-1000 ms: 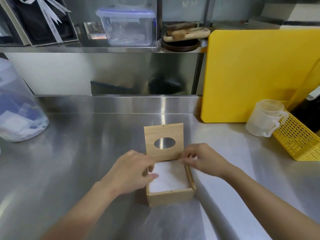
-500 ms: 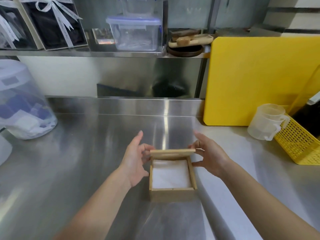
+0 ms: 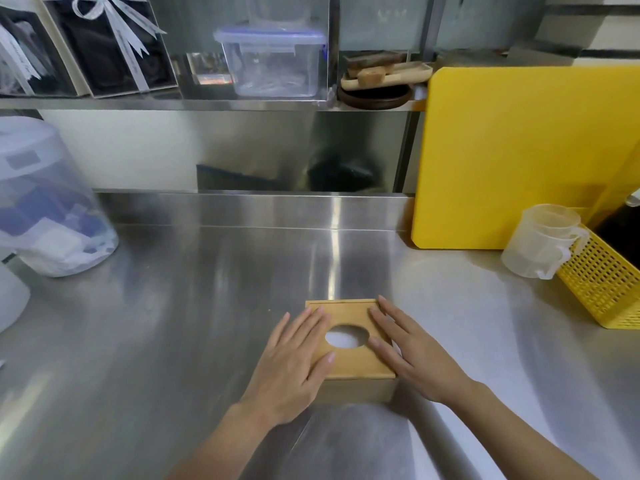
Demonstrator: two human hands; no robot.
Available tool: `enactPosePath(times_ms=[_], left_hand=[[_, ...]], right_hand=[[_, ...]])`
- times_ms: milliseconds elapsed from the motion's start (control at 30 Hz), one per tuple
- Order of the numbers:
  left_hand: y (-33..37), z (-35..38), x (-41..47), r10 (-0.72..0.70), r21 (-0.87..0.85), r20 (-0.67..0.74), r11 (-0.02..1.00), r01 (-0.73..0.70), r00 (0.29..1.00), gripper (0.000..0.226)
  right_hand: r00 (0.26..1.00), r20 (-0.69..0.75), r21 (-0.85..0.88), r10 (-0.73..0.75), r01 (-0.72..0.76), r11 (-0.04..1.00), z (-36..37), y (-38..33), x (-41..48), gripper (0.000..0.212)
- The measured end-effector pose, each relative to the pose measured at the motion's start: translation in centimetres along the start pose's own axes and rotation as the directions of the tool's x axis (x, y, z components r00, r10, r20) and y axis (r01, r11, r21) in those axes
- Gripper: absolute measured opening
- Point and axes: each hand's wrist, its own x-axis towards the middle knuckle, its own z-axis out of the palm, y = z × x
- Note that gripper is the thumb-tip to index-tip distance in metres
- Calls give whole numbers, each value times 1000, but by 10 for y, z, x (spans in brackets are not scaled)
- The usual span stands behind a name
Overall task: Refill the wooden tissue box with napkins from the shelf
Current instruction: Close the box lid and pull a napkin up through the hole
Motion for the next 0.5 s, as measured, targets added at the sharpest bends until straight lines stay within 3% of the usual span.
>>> enactPosePath(times_ms=[233,367,433,500], left_hand=[[-3,0,0,5,21,16,1000,-5,1000,56],[4,1,4,-85,-49,-31,995,83,996,62],[6,5,6,-112,-41,-16,993,111,994,63],[5,9,9,-122,-24,8,992,122,992,64]], right_hand=[[1000,-26,-78,-14,12,997,-5,-5,1,52],[961,-143,-297,-238,188,936,-14,-21,3,21],[945,-112,-347,-308,253,903,-16,-31,7,9],[952,-21,-368,-304,276,888,-16,-38,14,11]])
